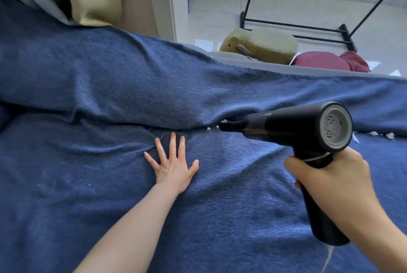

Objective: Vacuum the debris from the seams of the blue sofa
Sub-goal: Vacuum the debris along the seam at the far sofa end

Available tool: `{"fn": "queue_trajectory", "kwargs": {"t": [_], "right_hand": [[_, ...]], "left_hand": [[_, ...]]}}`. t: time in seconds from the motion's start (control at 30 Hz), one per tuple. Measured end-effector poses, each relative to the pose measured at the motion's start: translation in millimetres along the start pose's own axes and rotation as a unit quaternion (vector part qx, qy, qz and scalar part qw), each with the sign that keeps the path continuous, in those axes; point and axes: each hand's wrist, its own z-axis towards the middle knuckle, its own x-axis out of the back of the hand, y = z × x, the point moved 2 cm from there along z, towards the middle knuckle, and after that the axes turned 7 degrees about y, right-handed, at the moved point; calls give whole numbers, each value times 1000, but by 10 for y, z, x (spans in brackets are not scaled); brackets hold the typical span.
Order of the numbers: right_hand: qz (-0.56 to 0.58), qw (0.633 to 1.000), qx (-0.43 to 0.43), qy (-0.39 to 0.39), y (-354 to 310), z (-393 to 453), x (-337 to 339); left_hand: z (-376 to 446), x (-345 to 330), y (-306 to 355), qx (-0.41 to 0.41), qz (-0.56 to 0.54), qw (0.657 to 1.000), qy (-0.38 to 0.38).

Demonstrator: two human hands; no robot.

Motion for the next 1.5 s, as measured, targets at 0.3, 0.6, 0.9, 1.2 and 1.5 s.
{"fn": "queue_trajectory", "kwargs": {"t": [0.3,0.6,0.9,1.2,1.5], "right_hand": [[34,999,-3,-23,83,2,-190],[59,998,10,-38,49,-80,-247],[102,992,-71,-38,71,-175,-492],[115,985,-123,-32,220,-234,-366],[109,985,-135,-3,385,-49,-304]], "left_hand": [[-36,-79,17,-1,13,1000,3],[-59,-156,-6,-8,42,999,12],[-107,-166,-20,-14,53,998,11],[-110,-144,-22,-11,55,998,6],[17,17,296,-87,24,996,10]]}}
